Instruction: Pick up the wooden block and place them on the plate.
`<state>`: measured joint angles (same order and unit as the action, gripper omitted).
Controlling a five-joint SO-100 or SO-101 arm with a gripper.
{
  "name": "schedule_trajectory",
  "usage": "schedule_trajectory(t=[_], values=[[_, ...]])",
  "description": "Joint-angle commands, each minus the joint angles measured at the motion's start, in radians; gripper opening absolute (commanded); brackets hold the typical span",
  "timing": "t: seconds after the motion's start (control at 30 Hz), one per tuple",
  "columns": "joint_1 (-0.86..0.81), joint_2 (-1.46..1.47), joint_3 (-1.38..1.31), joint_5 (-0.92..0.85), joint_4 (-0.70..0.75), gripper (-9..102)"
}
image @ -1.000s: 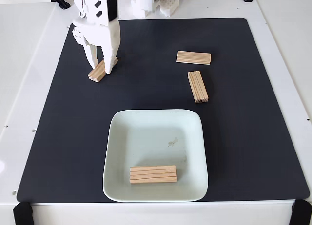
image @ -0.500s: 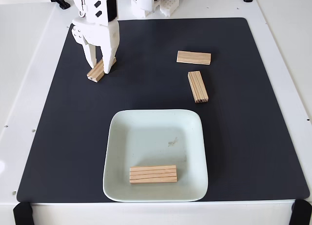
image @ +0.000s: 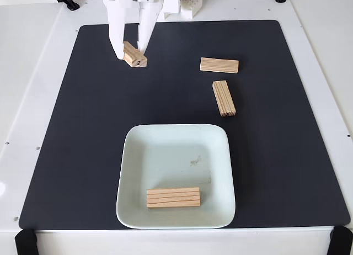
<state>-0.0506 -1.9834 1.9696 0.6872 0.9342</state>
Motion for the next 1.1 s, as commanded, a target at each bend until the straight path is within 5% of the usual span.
schedule_trajectory(t=[0.0,0.13,0.27,0.53,1.07], values=[[0.023,-0.014,-0.031,-0.483,-0.066,0],[0.051,0.103,-0.054,-0.848,-0.316,-1],[0.130,0.221,-0.161,-1.012,-0.428,-1],[0.166,0.525,-0.618,-0.816,-0.299,-1],[0.164,1.384,-1.723,-0.808,-0.287,-1]])
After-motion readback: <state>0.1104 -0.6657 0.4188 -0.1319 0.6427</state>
